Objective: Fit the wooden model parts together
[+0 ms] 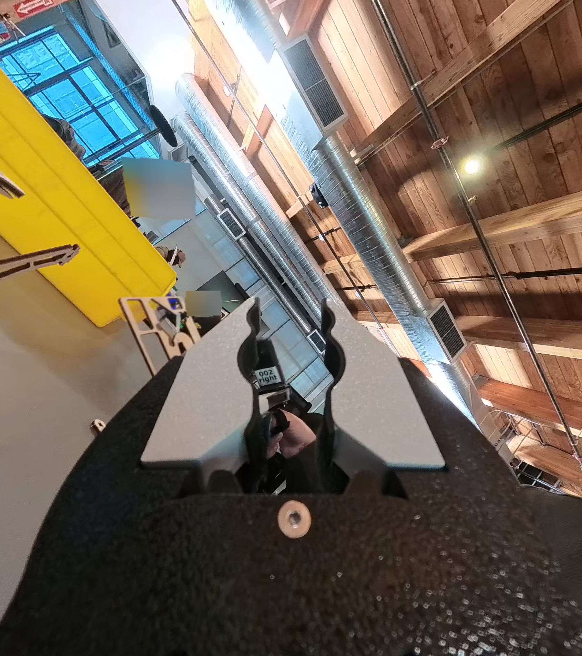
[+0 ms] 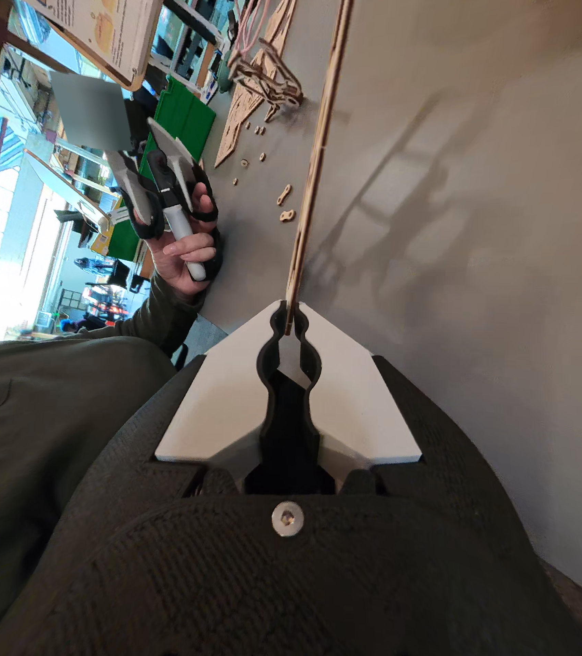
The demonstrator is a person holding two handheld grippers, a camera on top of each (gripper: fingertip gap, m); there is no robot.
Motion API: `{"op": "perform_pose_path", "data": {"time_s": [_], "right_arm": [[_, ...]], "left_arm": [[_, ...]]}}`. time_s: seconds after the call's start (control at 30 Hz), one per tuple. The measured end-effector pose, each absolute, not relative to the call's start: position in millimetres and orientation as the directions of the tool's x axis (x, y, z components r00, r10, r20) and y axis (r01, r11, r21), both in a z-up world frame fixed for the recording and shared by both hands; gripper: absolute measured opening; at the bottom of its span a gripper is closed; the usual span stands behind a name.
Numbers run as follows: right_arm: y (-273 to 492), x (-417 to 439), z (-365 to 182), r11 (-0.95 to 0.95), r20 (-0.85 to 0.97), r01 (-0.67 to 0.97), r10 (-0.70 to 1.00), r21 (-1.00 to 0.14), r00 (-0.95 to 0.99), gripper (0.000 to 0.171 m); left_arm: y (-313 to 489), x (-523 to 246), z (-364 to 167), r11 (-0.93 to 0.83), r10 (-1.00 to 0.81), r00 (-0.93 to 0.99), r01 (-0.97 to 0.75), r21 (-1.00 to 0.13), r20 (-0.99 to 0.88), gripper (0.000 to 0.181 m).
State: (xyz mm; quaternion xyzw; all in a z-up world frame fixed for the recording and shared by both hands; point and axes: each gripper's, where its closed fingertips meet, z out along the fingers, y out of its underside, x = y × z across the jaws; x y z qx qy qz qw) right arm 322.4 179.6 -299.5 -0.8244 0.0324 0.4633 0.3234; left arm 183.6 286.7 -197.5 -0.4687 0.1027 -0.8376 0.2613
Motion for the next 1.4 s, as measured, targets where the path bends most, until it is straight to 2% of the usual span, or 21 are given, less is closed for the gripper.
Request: {"op": "perform_pose_path", "data": {"time_s": [0.03,0.33,0.53,0.57,0.77,0.8,0.83,0.9,0.97,1.03,1.17,1.3,1.4], "right_arm": [[179,325,-301,-0.79,-0.791,-0.362,0.236,-0.494,0.564,0.002],[180,330,-307,-0.798,-0.819,-0.394,0.202,-0.456,0.538,0.005],[182,334,-309,-0.797,-0.803,-0.41,0.148,-0.443,0.578,0.032],[182,335,-308,-0.795,-0.791,-0.407,0.142,-0.449,0.595,0.037],[176,341,-295,-0.779,-0.65,-0.337,0.118,-0.53,0.75,0.041],[175,342,-291,-0.771,-0.615,-0.318,0.118,-0.552,0.78,0.042],[175,343,-285,-0.759,-0.585,-0.305,0.121,-0.575,0.802,0.042],[181,341,-266,-0.702,-0.534,-0.296,0.141,-0.647,0.834,0.045],[189,332,-237,-0.601,-0.482,-0.276,0.211,-0.75,0.85,0.046],[201,316,-201,-0.46,-0.424,-0.257,0.309,-0.85,0.851,0.045],[227,266,-150,-0.245,-0.279,-0.177,0.489,-0.953,0.826,0.043],[263,202,-134,-0.147,-0.142,-0.064,0.612,-0.987,0.778,0.037],[290,152,-136,-0.112,-0.071,0.006,0.668,-0.994,0.741,0.033]], "left_arm": [[287,184,-198,-0.842,-0.534,-0.424,0.341,-0.417,0.731,0.031],[287,184,-198,-0.843,-0.533,-0.424,0.341,-0.416,0.732,0.031],[287,184,-198,-0.841,-0.535,-0.421,0.343,-0.418,0.732,0.031],[287,184,-198,-0.839,-0.539,-0.415,0.346,-0.421,0.733,0.031],[281,182,-193,-0.78,-0.621,-0.362,0.368,-0.506,0.695,0.035],[278,184,-195,-0.755,-0.654,-0.345,0.359,-0.549,0.673,0.028],[270,184,-195,-0.716,-0.698,-0.332,0.337,-0.611,0.635,0.014],[252,181,-191,-0.567,-0.821,-0.274,0.301,-0.767,0.5,0.002],[234,171,-185,-0.327,-0.942,-0.176,0.306,-0.894,0.284,0.0],[219,161,-179,-0.103,-0.994,-0.078,0.324,-0.941,0.082,0.0],[199,141,-171,0.143,-0.99,0.054,0.355,-0.924,-0.133,0.0],[193,97,-127,0.335,-0.94,0.224,0.466,-0.819,-0.257,0.0],[226,41,-83,0.503,-0.818,0.516,0.428,-0.751,-0.254,0.0]]}}
